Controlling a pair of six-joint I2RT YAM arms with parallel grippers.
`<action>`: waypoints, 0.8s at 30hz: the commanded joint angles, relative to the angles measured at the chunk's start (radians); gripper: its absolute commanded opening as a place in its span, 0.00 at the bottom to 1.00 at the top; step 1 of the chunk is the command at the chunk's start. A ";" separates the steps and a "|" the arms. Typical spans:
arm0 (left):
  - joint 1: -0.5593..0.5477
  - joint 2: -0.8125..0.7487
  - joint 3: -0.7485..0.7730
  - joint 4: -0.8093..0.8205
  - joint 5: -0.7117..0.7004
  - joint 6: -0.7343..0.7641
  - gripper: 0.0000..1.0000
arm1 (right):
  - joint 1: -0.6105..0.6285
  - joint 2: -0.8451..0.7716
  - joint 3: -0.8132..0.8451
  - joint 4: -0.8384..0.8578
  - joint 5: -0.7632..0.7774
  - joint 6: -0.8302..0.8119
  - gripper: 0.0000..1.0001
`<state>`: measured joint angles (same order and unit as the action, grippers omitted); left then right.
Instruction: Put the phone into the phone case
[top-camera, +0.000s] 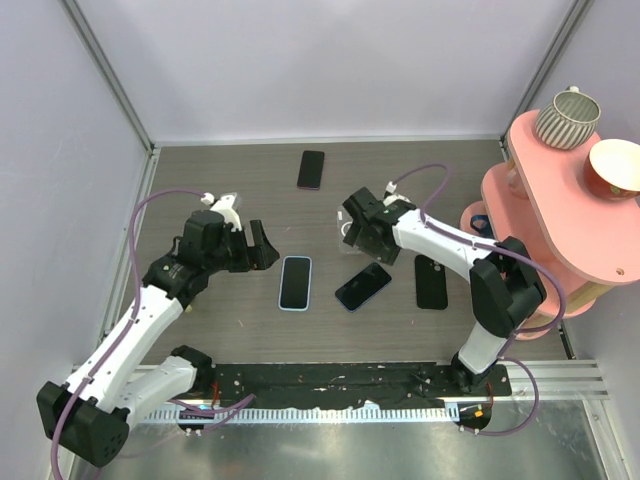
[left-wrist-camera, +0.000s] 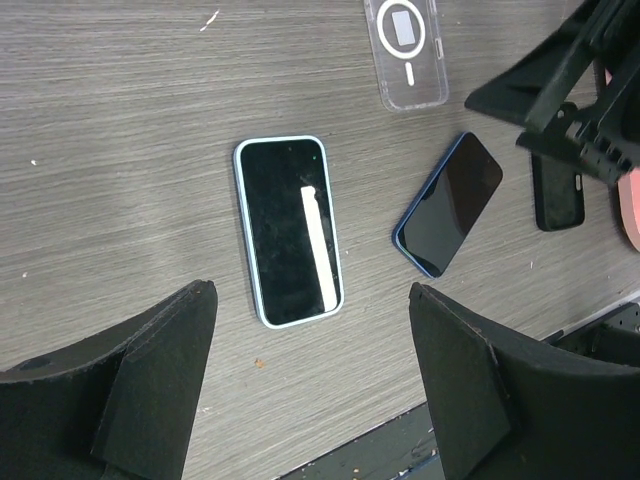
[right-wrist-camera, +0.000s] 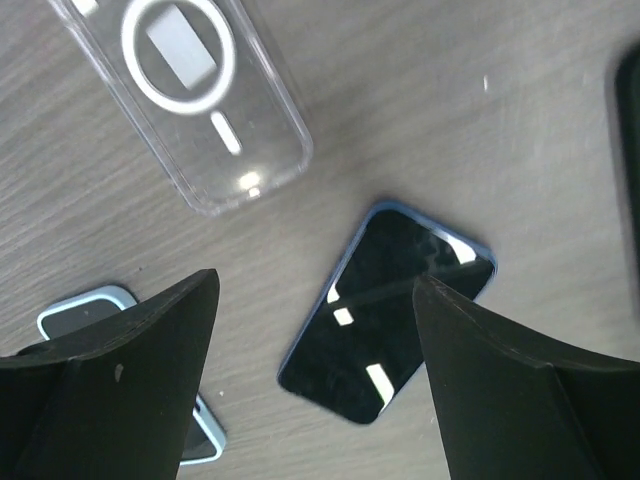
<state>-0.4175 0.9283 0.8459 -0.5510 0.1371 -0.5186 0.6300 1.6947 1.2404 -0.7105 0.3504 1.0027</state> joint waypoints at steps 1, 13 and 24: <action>0.002 -0.026 0.008 0.026 -0.013 0.008 0.82 | 0.060 0.006 0.062 -0.231 0.093 0.367 0.86; 0.002 -0.055 0.002 0.031 0.002 0.011 0.83 | 0.115 0.080 0.067 -0.282 0.053 0.549 0.87; 0.002 -0.056 -0.001 0.036 0.015 0.012 0.83 | 0.146 0.111 0.011 -0.210 0.035 0.533 0.87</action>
<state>-0.4175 0.8867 0.8459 -0.5510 0.1352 -0.5179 0.7685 1.7962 1.2690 -0.9325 0.3710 1.5017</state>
